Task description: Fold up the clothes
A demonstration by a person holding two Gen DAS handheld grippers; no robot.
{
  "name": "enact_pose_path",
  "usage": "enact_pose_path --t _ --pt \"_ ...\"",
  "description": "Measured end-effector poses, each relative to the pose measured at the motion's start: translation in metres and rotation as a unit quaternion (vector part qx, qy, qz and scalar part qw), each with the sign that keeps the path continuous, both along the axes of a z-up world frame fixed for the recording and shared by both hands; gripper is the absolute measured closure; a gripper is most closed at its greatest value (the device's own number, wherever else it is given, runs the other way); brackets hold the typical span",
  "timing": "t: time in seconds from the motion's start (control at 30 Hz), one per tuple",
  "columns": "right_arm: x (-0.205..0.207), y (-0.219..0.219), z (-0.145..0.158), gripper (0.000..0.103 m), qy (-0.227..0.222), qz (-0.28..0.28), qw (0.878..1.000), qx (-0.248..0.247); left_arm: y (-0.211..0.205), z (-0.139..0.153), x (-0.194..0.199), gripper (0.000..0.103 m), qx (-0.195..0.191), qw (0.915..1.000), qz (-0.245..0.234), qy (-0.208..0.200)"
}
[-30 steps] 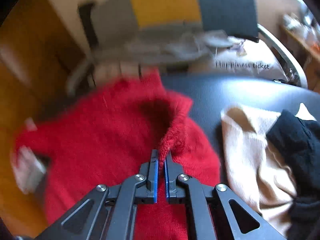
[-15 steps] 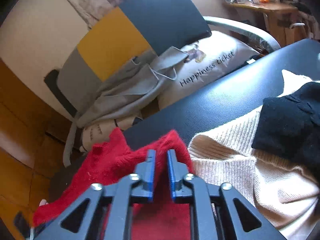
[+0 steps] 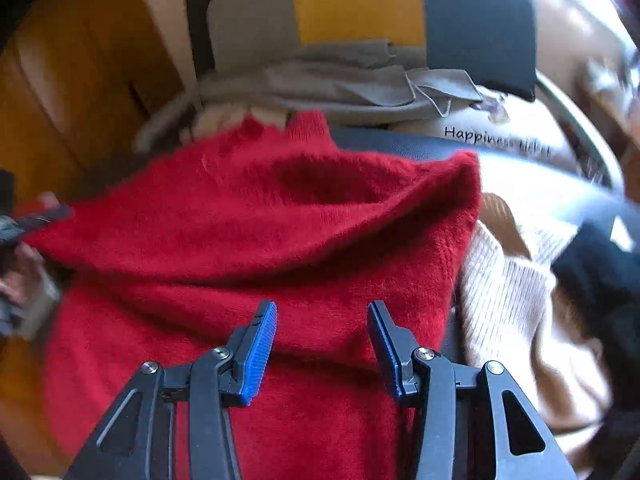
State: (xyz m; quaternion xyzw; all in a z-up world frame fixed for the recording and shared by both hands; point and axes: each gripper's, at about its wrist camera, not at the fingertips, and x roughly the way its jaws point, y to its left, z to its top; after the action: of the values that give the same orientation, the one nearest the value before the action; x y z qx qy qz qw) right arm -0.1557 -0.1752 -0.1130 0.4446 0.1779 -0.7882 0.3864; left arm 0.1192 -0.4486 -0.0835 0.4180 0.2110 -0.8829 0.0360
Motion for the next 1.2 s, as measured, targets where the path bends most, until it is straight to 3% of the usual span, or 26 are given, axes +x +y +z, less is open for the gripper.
enact_pose_path --t 0.17,0.33,0.47,0.53,0.67,0.8,0.9,1.0,1.1,1.2 --pt "-0.004 -0.016 -0.015 0.054 0.033 0.015 0.997 0.062 0.036 -0.031 -0.021 0.088 0.005 0.9984 -0.043 -0.035" --pt "-0.018 -0.012 -0.007 0.054 0.014 -0.010 1.000 0.024 0.055 -0.040 -0.045 0.088 0.008 0.9972 -0.066 -0.034" --pt "-0.044 -0.019 0.000 0.054 0.003 -0.041 0.999 -0.016 0.037 -0.034 -0.066 0.087 0.014 0.9994 -0.029 -0.016" --pt "-0.061 -0.025 0.005 0.054 -0.003 -0.064 0.997 -0.038 0.016 -0.034 -0.079 0.084 0.034 0.9994 0.008 -0.004" --pt "-0.101 -0.031 0.006 0.054 -0.031 -0.119 0.990 -0.071 -0.032 -0.041 -0.097 0.084 0.079 0.9915 0.103 0.004" --pt "-0.111 -0.013 0.016 0.054 -0.049 -0.149 0.981 -0.112 -0.058 -0.039 -0.084 0.081 0.118 0.9813 0.149 0.033" --pt "-0.095 0.016 0.026 0.054 -0.027 -0.145 0.981 -0.125 -0.060 -0.044 -0.068 0.078 0.097 0.9848 0.144 0.013" --pt "-0.078 0.042 0.023 0.054 -0.003 -0.147 0.984 -0.102 -0.056 -0.051 -0.056 0.073 0.079 0.9890 0.125 -0.003" --pt "-0.080 0.054 0.006 0.054 -0.020 -0.158 0.984 -0.082 -0.050 -0.055 -0.053 0.067 0.087 0.9896 0.114 0.000" --pt "-0.090 0.052 -0.007 0.054 -0.047 -0.165 0.981 -0.096 -0.050 -0.055 -0.055 0.062 0.109 0.9870 0.118 0.009"
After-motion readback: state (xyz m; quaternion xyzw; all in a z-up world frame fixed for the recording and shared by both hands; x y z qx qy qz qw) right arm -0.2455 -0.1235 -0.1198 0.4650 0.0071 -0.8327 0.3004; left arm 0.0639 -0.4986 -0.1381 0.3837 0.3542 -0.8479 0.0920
